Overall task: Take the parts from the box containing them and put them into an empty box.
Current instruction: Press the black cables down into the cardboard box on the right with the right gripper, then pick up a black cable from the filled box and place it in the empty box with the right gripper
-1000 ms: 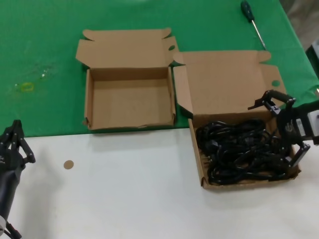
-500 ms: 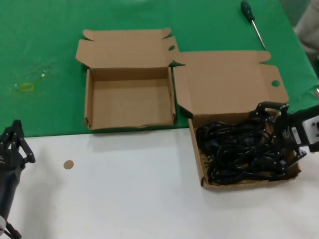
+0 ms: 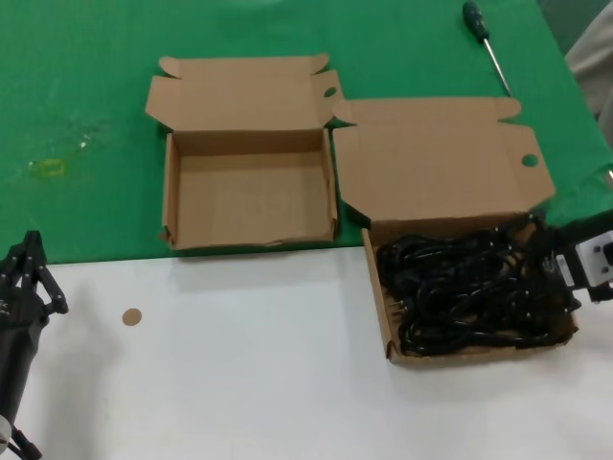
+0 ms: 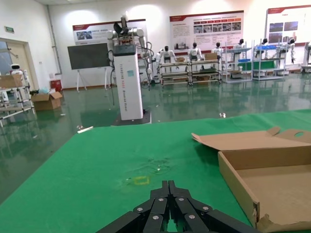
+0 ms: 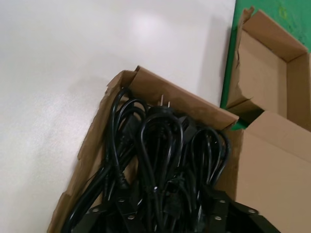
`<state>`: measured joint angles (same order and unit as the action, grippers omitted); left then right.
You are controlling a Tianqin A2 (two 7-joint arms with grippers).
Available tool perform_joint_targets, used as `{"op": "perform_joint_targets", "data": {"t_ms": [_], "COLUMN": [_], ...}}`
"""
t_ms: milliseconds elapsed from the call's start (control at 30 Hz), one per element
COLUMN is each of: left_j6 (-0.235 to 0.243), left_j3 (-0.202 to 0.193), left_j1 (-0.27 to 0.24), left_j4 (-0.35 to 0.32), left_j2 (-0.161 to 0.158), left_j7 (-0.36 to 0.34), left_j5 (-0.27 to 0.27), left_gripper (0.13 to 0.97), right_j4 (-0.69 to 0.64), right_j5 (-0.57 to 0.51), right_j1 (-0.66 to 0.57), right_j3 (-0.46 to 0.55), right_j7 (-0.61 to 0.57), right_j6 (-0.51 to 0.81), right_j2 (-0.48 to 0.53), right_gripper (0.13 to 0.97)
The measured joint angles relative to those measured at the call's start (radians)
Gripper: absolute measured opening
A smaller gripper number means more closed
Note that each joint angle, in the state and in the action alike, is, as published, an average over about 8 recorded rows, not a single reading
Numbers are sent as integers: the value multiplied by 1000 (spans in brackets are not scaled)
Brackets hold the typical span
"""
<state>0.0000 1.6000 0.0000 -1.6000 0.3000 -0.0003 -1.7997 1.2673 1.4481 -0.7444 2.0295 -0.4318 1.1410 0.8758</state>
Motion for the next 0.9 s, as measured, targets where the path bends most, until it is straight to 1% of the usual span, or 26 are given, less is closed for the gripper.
{"op": "perform_joint_targets", "data": {"t_ms": [33,67,333,467,733,900], "left_j6": [0,0,0,0,0,0], "left_j3": [0,0,0,0,0,0], "left_j1": [0,0,0,0,0,0], "left_j4": [0,0,0,0,0,0], "left_j2": [0,0,0,0,0,0], "left_j7": [0,0,0,0,0,0], "left_j5": [0,0,0,0,0,0], "left_gripper": [152,152,152,152,152,152], "right_j4": [-2,-3,-11,-5,16,40], "right_j5": [-2,-4,-14,-17,-17,-9], "right_j1": [1,2,18,27,39,41], "right_j3": [1,1,3,2,-5,-16], "right_j7": [-1,-3,-10,-8,6,28], "right_j6": [-1,-2,-13,-20,-30,-24], "right_j2": [0,0,-1,-1,3,18], "right_gripper": [523,523,327,327,212,209]}}
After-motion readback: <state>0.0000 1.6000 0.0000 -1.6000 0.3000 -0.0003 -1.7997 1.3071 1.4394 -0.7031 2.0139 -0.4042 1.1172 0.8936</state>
